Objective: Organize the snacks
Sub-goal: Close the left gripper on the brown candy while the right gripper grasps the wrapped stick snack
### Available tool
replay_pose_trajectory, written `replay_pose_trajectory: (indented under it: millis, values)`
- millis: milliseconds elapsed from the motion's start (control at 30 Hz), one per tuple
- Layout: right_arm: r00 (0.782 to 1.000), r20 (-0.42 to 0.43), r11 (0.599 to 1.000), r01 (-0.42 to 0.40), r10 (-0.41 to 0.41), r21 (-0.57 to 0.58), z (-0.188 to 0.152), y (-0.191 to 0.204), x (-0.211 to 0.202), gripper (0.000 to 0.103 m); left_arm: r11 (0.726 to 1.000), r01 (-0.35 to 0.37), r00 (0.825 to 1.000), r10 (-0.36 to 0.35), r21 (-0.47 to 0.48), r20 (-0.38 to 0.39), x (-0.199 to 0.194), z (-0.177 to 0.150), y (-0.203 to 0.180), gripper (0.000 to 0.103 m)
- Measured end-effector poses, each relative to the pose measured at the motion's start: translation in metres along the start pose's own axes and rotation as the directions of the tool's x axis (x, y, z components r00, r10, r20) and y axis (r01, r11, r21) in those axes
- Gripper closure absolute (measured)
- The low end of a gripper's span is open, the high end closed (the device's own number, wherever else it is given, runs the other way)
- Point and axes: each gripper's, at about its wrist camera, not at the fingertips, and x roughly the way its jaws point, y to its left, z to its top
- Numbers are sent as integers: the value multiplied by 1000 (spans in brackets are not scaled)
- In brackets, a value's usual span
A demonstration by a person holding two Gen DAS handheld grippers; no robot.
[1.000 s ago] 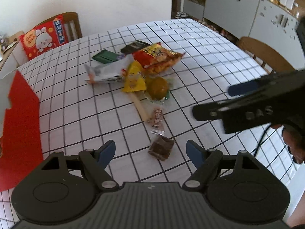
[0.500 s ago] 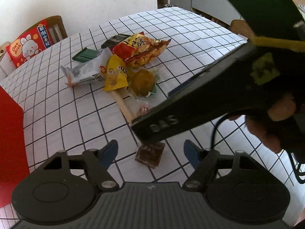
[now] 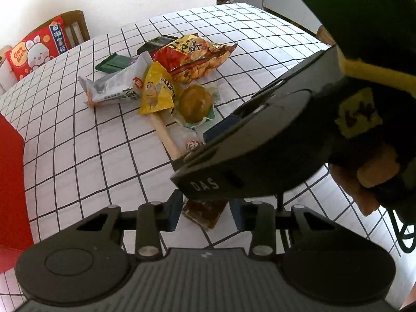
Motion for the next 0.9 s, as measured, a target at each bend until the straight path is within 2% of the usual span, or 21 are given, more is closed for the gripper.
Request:
replay_pose_trajectory:
  millis: [67,100,367,633,900]
  values:
    - [1000,-1,1000,-5,5,-4,-1,1,-1,73,1000,3,1000,-3,-4,-2,0,0,1,67]
    - [1000,-9,1000,6,-6,-5,-2,2,-1,85,1000,8,1000,-8,-9,-4,0,0,2,67]
    - [1000,2,999,26,-26,41,-10,0,-8,87,998,15,1000,-15,-60,3,-12,-9,8,68]
    - [998,55,998,7,-11,69,-17,4,-45,87,991,21,999,-15,-131,45,-43,-17,24,68]
    - [995,100,998,-11,5,57,-14,25,-77,87,980,7,996,11,-200,89,-80,-20,48,68]
